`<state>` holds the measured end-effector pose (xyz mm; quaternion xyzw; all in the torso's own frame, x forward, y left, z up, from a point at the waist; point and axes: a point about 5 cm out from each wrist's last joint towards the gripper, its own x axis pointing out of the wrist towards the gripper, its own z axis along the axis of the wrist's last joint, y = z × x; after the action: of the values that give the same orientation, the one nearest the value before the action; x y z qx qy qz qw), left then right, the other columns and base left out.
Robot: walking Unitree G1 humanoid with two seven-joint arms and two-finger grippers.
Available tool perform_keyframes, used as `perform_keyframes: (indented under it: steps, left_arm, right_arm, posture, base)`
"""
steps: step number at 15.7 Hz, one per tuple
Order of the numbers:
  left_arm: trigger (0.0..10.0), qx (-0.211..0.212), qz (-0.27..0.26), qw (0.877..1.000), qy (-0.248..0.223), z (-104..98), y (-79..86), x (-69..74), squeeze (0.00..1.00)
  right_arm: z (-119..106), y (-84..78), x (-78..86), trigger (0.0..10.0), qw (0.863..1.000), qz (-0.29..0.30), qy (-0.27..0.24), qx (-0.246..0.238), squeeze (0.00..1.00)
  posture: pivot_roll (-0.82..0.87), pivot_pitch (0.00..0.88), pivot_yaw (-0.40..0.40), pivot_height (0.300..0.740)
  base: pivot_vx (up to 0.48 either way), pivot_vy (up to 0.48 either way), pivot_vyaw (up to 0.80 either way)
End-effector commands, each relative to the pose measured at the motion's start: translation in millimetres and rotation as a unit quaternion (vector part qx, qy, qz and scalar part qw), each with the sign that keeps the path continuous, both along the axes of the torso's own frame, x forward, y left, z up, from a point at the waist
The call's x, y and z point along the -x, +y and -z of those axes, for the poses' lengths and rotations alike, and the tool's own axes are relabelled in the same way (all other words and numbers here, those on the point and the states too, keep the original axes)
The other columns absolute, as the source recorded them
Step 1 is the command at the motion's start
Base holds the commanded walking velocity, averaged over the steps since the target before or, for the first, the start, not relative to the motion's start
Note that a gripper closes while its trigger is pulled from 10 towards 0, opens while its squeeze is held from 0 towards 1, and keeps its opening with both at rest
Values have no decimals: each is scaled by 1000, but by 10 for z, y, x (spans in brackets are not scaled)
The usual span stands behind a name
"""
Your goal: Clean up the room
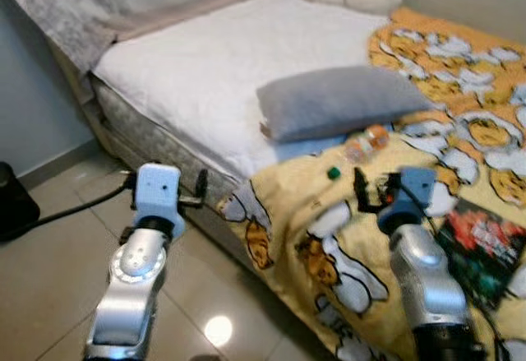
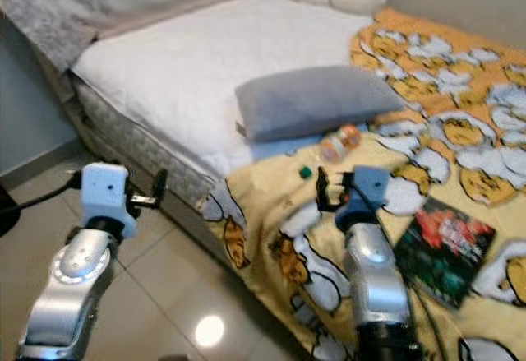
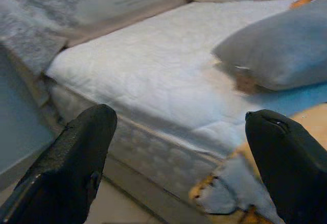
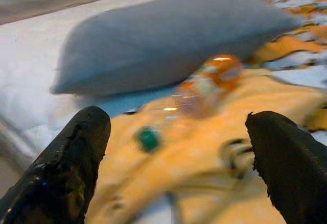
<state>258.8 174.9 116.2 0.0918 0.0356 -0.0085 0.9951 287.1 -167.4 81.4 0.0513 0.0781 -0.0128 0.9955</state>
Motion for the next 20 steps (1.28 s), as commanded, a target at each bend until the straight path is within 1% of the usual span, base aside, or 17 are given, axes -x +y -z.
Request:
perform_keyframes:
  steps: [1, 5, 8, 10, 20]
  left_arm:
    - [10000, 0, 1, 1000, -4, -24, 0, -17, 1000]
    - [10000, -2, 4, 1000, -7, -41, 5, -42, 1000]
    - [10000, -3, 7, 1000, -6, -44, 3, -53, 1000]
    - [10000, -8, 12, 1000, -4, -37, -13, -54, 1000]
    - [10000, -10, 23, 1000, -2, -24, -61, -78, 1000]
  right_arm:
    - [-21, -10, -16, 10000, 1000, 5, -5, 3, 0]
    - [-17, -46, -32, 10000, 1000, 22, -5, 17, 0]
    - [-17, -49, -35, 10000, 1000, 30, -3, 10, 0]
    - [-24, -52, -41, 10000, 1000, 29, -3, -3, 0]
    - [-41, -83, -71, 10000, 999, 39, 2, -7, 0]
  posture:
    - [76, 11, 3, 740]
    - [76, 10, 12, 740]
    - [76, 10, 15, 740]
    - [74, 10, 17, 740]
    - [66, 15, 17, 740]
  base:
    - [289, 0, 0]
    - [288, 0, 0]
    - [289, 0, 0]
    - [289, 0, 0]
    - [286, 0, 0]
